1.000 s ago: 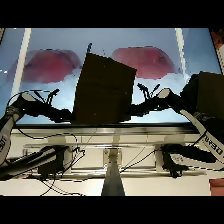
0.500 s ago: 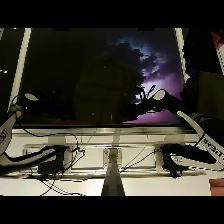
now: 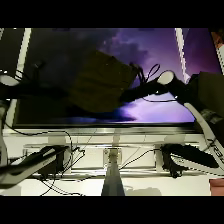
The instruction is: Fold the clothes and pants, and hang the long-sleeved shirts on hangers.
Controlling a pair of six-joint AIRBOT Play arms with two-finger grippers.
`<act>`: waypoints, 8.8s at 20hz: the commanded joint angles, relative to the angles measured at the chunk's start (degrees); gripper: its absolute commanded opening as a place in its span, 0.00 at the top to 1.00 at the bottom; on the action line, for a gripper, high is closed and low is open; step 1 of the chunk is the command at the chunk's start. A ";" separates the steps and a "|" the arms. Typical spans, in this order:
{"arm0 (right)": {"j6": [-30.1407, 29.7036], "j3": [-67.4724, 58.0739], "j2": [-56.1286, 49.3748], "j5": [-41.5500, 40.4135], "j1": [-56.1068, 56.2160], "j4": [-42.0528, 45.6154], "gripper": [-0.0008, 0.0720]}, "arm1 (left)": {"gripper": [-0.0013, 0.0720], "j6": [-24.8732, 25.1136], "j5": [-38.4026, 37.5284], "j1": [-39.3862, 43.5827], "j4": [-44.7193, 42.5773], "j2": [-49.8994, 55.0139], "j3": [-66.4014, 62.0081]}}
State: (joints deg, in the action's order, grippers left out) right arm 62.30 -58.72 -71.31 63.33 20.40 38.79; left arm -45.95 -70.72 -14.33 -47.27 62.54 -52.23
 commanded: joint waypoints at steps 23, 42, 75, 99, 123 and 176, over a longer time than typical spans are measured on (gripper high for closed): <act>37.77 13.68 19.02 -42.34 5.66 7.30 0.95 | 0.95 -7.54 35.10 5.92 15.72 -25.31 20.57; 20.39 20.57 9.49 6.97 -12.15 25.55 0.84 | 0.95 -21.44 10.56 25.05 -5.79 -7.91 20.35; -10.86 19.67 -11.06 -3.17 -12.04 -15.10 0.21 | 0.03 -21.35 23.41 26.49 -6.32 -2.01 20.35; -0.55 11.65 -13.70 12.87 -25.75 -4.24 0.17 | 0.03 -21.38 23.39 26.49 -6.27 -2.01 20.35; 11.52 10.91 -16.70 -4.35 -13.35 -0.04 0.13 | 0.03 -21.38 23.43 26.49 -6.27 -2.01 20.35; 51.87 -15.67 25.29 15.50 -95.12 47.19 0.24 | 0.03 -19.45 28.09 19.54 -11.23 -14.97 10.05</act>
State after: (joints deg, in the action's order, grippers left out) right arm 112.99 -74.43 -45.52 79.99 -73.63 89.86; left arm -65.41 -42.63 5.26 -58.48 47.62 -42.13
